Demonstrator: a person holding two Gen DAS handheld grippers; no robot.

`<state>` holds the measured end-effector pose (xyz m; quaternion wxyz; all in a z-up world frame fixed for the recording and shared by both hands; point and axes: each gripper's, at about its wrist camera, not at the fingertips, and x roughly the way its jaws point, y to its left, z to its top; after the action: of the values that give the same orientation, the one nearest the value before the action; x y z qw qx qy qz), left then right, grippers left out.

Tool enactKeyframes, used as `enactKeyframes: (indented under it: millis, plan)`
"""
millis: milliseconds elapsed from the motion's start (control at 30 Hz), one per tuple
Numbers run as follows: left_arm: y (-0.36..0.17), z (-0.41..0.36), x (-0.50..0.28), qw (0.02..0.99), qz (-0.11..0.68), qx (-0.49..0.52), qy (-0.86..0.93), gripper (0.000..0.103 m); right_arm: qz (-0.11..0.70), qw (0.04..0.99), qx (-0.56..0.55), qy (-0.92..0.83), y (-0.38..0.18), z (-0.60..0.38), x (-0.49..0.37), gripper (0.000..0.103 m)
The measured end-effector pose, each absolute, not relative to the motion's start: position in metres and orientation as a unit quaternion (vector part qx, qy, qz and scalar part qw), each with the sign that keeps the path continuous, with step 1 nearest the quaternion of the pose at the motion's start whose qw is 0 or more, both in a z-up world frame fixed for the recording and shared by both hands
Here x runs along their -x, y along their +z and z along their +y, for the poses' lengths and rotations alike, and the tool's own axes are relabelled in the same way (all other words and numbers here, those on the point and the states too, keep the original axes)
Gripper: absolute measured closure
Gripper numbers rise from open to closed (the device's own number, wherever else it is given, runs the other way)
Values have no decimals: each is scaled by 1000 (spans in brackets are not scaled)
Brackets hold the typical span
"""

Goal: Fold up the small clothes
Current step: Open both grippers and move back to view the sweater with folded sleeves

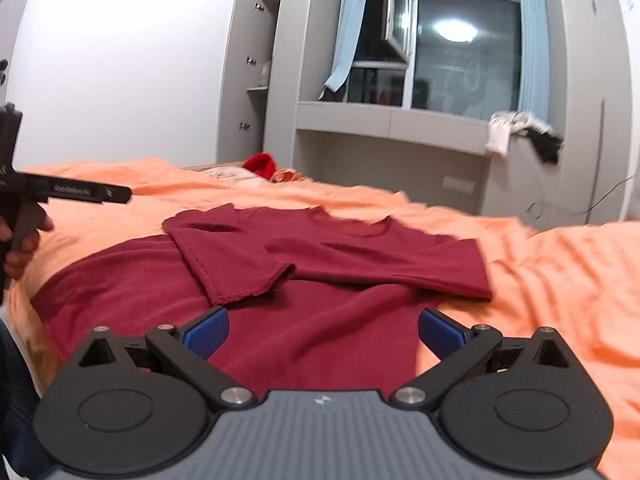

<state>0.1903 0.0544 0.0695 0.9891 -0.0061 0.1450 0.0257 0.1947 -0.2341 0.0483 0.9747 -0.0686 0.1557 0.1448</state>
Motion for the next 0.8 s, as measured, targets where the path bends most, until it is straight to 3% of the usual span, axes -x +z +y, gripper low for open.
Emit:
enactKeyframes:
  millis: [267,633,800]
  plan:
    - [79,36,-142,987,149,-58,-5,1,179,970,92,135,50,-255,-156,0]
    - [29,24,-97,974,209,-71,-50,1,235,917,306,97,3,-226,-137,0]
    - [24,25,-92,974,211,-72,-40,1,206,880,418,87,-21,-208,-141,0]
